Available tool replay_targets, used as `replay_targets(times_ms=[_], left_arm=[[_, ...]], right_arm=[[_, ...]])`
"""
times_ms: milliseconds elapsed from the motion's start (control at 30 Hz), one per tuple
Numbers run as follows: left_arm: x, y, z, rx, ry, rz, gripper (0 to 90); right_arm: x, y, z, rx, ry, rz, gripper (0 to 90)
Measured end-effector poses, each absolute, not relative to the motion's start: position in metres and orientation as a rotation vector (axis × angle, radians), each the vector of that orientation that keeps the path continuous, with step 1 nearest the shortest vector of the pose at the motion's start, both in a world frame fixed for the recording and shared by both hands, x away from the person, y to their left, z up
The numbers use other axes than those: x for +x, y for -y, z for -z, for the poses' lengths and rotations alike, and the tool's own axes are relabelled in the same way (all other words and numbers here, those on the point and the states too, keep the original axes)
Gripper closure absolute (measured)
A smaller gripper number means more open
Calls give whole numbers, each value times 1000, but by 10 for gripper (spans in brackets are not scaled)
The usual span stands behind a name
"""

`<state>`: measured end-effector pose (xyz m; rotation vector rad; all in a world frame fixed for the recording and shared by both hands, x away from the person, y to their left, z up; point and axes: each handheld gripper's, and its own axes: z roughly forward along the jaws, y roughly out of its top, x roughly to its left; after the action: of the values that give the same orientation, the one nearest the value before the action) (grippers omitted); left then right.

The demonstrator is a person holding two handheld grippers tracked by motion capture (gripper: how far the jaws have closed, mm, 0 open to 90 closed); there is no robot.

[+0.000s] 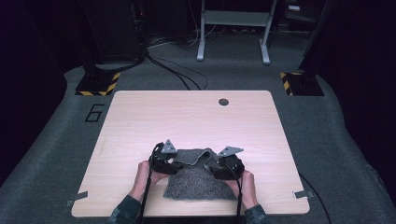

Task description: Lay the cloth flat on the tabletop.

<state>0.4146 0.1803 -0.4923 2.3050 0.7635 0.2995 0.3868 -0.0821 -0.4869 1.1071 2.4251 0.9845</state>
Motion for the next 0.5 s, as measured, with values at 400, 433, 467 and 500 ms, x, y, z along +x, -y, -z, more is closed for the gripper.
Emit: replay_targets(times_ms=[400, 433, 467, 500], left_arm=[[429, -189, 506, 2241, -835, -268, 658], [429, -190, 506, 2233, -842, -277, 708], [430, -190, 507, 2221, -852, -280, 743], [430, -191, 506, 2219, -859, -275, 769]], right_arm=[[395, 60, 503, 1118, -2458, -883, 678], [395, 61, 503, 1125, -2443, -897, 720], [394, 63, 502, 1151, -2430, -911, 760], [394, 65, 501, 1134, -2423, -923, 789]])
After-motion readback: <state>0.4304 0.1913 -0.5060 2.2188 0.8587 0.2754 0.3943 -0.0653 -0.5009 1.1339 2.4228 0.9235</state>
